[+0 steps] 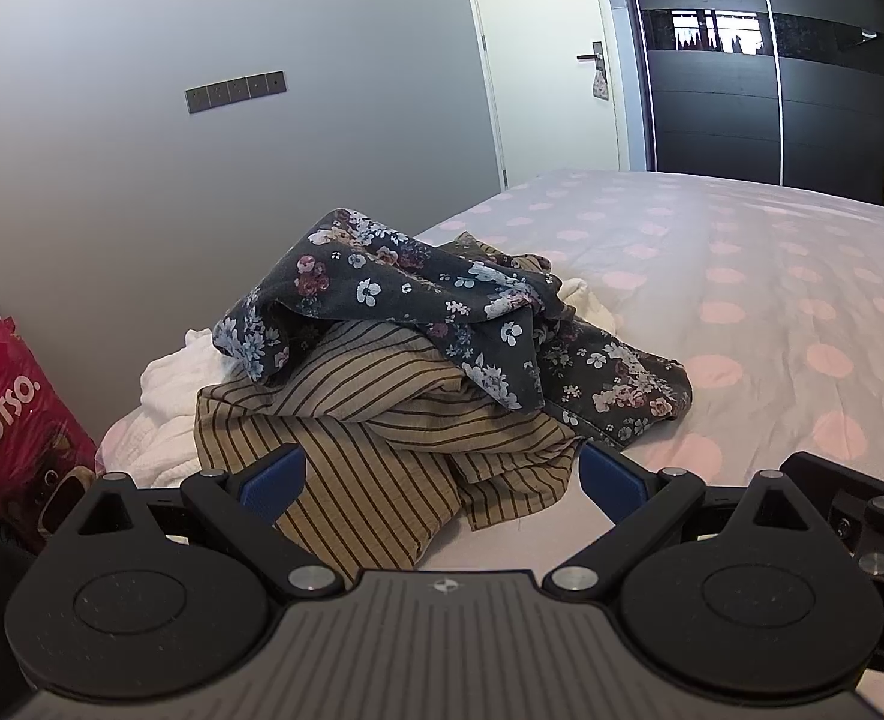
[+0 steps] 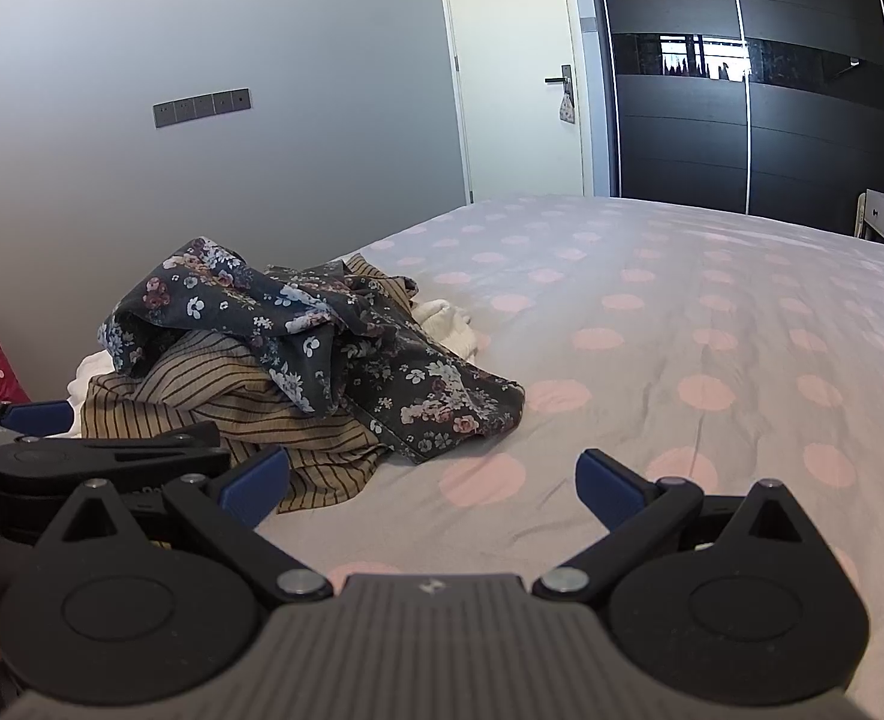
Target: Fold clothes
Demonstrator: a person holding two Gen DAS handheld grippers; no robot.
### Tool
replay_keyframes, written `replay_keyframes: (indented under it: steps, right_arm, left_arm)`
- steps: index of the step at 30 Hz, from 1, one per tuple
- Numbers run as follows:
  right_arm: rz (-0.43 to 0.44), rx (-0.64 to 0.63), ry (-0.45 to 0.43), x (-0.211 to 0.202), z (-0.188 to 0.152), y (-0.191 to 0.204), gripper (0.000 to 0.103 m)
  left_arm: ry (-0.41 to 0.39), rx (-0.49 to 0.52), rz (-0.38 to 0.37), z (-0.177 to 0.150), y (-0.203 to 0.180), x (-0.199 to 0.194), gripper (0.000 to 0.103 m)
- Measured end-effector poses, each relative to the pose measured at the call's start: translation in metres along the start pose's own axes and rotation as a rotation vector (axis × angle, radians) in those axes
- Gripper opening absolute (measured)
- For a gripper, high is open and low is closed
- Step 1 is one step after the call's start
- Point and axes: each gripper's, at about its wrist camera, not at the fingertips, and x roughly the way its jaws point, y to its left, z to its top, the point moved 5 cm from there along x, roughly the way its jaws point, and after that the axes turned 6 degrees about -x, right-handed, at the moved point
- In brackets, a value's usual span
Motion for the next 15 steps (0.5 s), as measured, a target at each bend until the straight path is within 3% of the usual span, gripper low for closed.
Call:
replay_keyframes:
  steps: [15]
  right_arm:
    - [-0.002, -0.001, 0.009, 0.0006, -0.0011, -0.0001, 0.102]
  left_arm:
    - [0.004, -0.006, 0.001, 0.0003, 0.0004, -0.0001, 0.099]
